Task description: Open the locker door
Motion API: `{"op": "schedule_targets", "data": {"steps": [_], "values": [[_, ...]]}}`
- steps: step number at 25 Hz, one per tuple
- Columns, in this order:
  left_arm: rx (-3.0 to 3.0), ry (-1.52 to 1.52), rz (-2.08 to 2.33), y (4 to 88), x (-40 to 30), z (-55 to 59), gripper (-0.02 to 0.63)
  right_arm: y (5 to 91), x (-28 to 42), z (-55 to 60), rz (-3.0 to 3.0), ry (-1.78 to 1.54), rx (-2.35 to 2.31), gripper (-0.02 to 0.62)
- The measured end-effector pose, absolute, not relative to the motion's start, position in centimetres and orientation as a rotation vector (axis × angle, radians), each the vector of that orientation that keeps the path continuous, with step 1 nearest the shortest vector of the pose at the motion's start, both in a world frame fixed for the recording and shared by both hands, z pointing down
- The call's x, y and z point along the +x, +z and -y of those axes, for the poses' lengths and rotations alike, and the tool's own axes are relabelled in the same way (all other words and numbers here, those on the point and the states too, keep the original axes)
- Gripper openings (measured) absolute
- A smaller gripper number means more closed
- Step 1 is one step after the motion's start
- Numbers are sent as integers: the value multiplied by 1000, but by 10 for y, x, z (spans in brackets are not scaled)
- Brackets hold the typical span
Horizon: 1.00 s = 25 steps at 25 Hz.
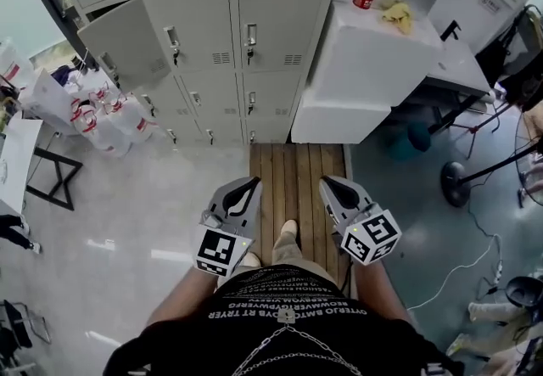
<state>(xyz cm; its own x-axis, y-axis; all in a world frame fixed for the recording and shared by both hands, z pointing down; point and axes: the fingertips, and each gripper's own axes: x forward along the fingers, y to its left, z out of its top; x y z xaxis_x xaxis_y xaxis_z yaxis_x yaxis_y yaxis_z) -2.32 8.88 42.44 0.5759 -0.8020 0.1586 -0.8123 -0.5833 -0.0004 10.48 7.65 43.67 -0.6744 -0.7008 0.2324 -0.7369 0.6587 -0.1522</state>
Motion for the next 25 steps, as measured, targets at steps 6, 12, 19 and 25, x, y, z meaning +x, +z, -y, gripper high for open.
{"op": "schedule_targets", "data": {"steps": [6, 12, 19, 25], "values": [[2676, 234, 1486, 420, -32, -40, -2, 433, 103, -21, 2764, 346, 1134, -5], [2655, 241, 1544, 414, -34, -6, -2, 434, 100, 15, 2787, 353, 1069, -5], [2610, 240, 1634, 406, -30, 25, -2, 431, 109, 47, 2823, 354, 1004, -5], [2589, 256, 1701, 400, -12, 47, -2, 434, 136, 72, 2851, 376, 945, -5]]}}
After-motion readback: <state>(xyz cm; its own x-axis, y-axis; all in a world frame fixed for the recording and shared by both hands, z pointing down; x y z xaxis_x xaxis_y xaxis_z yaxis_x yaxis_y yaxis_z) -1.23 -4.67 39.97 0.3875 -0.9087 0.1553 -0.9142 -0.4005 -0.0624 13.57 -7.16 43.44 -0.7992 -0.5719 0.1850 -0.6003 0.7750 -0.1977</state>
